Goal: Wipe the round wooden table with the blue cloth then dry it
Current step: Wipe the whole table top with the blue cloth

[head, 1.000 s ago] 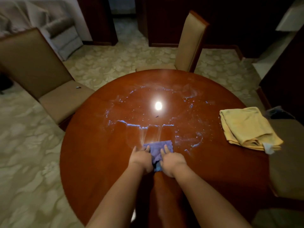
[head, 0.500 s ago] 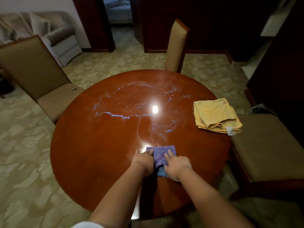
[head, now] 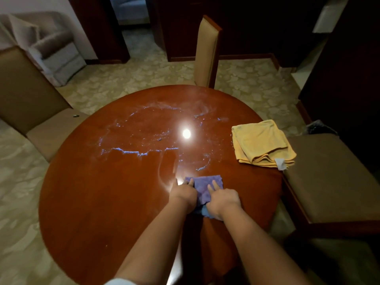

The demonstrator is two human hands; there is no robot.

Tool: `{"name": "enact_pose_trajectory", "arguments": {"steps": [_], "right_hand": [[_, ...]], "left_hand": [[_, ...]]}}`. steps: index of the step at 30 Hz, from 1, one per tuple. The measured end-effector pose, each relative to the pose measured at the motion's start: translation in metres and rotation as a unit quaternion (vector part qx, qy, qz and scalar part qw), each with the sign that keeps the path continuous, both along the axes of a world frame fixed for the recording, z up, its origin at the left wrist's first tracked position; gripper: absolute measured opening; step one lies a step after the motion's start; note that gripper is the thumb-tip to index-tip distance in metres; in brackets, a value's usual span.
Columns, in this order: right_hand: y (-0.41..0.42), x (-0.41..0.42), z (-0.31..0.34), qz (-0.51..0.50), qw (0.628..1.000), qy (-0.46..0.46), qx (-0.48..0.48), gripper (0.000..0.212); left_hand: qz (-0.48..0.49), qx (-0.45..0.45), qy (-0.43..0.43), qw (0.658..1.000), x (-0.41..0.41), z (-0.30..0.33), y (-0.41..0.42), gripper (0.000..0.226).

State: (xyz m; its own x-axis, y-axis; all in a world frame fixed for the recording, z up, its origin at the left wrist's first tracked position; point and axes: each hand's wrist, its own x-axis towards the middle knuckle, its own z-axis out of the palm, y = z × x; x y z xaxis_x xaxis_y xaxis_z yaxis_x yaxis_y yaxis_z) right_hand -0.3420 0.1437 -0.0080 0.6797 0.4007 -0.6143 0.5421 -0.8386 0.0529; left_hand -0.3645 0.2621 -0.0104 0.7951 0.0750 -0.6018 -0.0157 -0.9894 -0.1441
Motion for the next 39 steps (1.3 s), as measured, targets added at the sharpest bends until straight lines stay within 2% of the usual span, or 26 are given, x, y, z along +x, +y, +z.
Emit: {"name": "enact_pose_trajectory", "arguments": {"steps": [8, 14, 23, 34, 39], "right_hand": [[0.026, 0.057, 0.004, 0.013, 1.0, -0.011, 0.002, 0.066], [0.055, 0.093, 0.007, 0.033, 0.999, -0.009, 0.027, 0.062], [0.105, 0.139, 0.0, 0.042, 0.998, -0.038, 0.031, 0.057], [0.1, 0.104, -0.006, 0.034, 0.999, -0.037, -0.001, 0.065], [0.071, 0.064, -0.002, 0.053, 0.998, -0.028, 0.0, 0.063]], "left_hand": [[-0.033, 0.052, -0.016, 0.998, 0.044, -0.001, 0.015, 0.047], [-0.001, 0.034, -0.036, 0.999, 0.072, -0.01, 0.032, 0.042], [0.014, 0.035, -0.022, 0.999, 0.104, -0.012, 0.074, 0.047], [-0.044, 0.042, -0.033, 0.998, 0.076, -0.011, 0.096, 0.057], [-0.013, 0.004, -0.018, 1.0, 0.031, -0.004, 0.074, 0.059]]}}
